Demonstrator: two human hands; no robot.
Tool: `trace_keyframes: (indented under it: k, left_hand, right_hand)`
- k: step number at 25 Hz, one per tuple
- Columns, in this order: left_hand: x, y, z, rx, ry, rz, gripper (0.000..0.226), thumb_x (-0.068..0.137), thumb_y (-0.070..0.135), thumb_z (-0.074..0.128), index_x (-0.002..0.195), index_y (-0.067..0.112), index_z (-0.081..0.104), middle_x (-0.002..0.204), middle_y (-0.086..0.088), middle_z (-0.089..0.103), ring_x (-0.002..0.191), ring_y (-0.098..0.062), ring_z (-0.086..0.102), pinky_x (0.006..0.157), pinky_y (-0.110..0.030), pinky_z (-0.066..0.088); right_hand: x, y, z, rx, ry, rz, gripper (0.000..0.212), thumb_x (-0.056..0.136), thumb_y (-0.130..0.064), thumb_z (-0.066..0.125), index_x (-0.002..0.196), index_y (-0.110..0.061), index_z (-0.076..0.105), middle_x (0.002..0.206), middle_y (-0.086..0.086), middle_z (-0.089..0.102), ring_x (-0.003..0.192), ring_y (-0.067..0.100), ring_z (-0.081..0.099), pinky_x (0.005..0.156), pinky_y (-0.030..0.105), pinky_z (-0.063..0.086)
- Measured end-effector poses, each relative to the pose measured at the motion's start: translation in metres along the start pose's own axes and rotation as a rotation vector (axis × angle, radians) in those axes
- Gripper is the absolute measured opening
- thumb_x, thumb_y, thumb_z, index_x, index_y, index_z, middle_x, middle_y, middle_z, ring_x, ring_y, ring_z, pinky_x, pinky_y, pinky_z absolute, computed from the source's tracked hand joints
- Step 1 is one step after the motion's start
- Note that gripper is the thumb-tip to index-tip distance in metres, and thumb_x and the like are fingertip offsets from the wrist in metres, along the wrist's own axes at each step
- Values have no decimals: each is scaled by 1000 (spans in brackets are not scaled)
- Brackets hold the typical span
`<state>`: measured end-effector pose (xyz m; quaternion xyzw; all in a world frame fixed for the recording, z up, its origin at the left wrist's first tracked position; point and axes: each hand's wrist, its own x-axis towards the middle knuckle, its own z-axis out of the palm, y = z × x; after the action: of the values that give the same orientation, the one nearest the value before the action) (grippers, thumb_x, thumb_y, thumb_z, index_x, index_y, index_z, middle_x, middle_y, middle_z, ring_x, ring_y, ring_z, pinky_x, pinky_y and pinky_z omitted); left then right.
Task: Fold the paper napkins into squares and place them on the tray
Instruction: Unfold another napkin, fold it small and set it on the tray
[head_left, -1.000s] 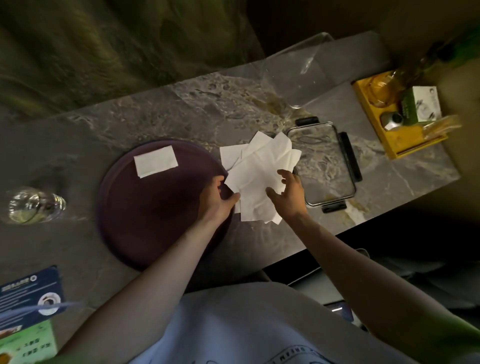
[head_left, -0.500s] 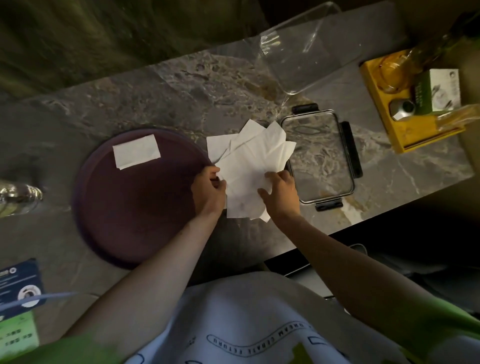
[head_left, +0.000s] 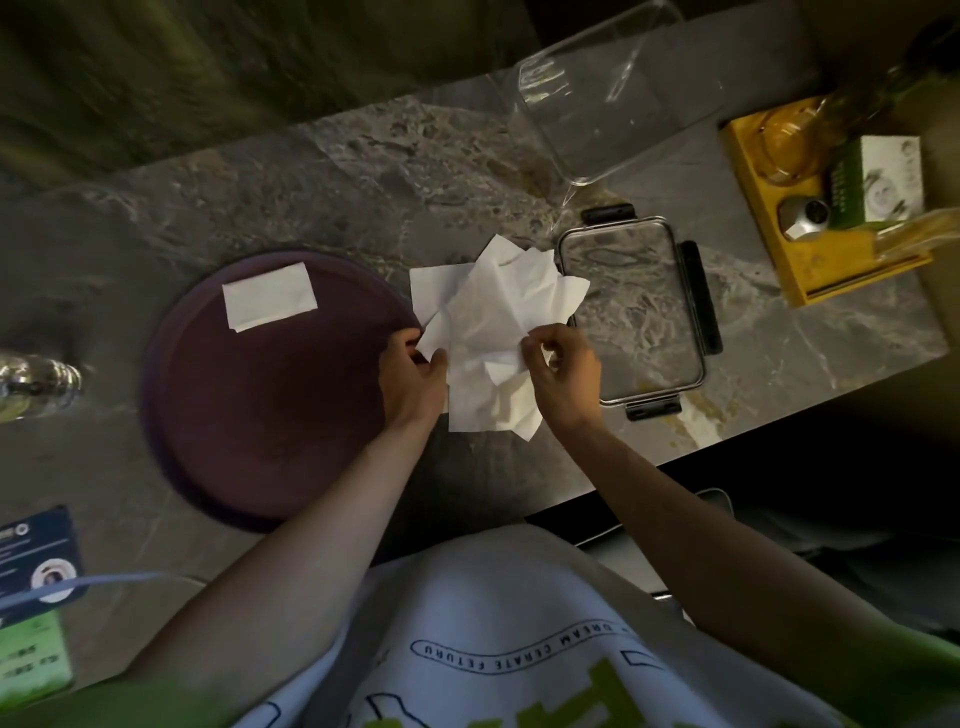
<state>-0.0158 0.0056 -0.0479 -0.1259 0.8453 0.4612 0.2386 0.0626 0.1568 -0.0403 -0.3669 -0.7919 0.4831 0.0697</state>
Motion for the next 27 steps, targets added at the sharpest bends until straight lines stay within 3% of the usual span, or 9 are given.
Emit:
trace_keyframes:
  k: [4, 7, 10, 12, 14, 17, 20, 24, 27]
  left_hand:
    - [-8, 10, -14, -91, -48, 97, 38, 89, 18, 65, 125, 18, 53, 125, -5, 57, 97, -12, 60, 78, -20, 50]
    - [-16, 25, -37, -238, -74, 122, 40, 89, 19, 66, 127, 18, 53, 119, 4, 56, 96, 0, 57, 71, -6, 45]
    - [-22, 35, -66, -334, -99, 162, 50, 87, 17, 69, 133, 17, 50, 127, -2, 56, 109, -9, 56, 79, -9, 44]
    - [-30, 35, -89, -381, -183, 170, 59, 86, 16, 70, 138, 14, 43, 131, -3, 55, 113, -10, 54, 79, -7, 47]
    - [-38, 34, -106, -418, -321, 138, 65, 85, 26, 72, 141, 14, 41, 132, -1, 57, 116, -11, 56, 82, -11, 48]
    - [-55, 19, -138, -681, -429, 104, 37, 88, 24, 67, 124, 19, 61, 120, -3, 69, 115, -19, 63, 89, -32, 52]
    - [-70, 6, -168, -752, -370, 106, 28, 89, 18, 65, 117, 16, 66, 115, -6, 71, 110, -21, 66, 88, -35, 53]
    - [-81, -17, -208, -672, -264, 151, 17, 88, 13, 67, 104, 16, 71, 105, -4, 75, 103, -21, 69, 91, -39, 52]
    - [-87, -29, -235, -552, -204, 210, 15, 88, 10, 67, 97, 21, 70, 98, 3, 76, 99, -16, 70, 90, -37, 53]
  right_hand:
    - [-10, -26, -8, 357, -99, 35, 3, 90, -23, 62, 88, -21, 63, 107, 0, 67, 100, 21, 64, 80, 29, 51]
    - [-18, -55, -17, 533, -182, 71, 11, 92, -13, 59, 82, -18, 59, 88, -1, 61, 86, 16, 57, 78, 27, 45]
    - [-31, -88, -21, 666, -266, 143, 14, 92, -17, 56, 78, -20, 57, 80, -2, 59, 83, 17, 55, 78, 32, 44]
    - [-43, -109, -20, 754, -329, 166, 20, 96, -10, 49, 77, -17, 53, 71, -6, 61, 72, 11, 59, 70, 25, 48]
    - [-51, -119, -16, 804, -397, 184, 19, 97, -11, 47, 79, -16, 51, 75, -2, 60, 72, 12, 60, 65, 23, 50]
    - [-69, -133, 1, 897, -523, 262, 9, 93, -22, 52, 92, -14, 56, 100, 12, 58, 99, 26, 57, 87, 39, 45]
    - [-89, -141, 21, 977, -613, 313, 23, 93, -23, 53, 113, -13, 54, 114, 18, 56, 108, 31, 55, 93, 41, 45]
    - [-118, -143, 42, 902, -720, 274, 27, 96, -17, 47, 116, -3, 59, 113, 16, 65, 101, 27, 63, 87, 37, 51]
    - [-133, -150, 54, 741, -815, 314, 35, 98, -28, 47, 120, -10, 67, 116, 11, 69, 101, 25, 66, 84, 34, 52]
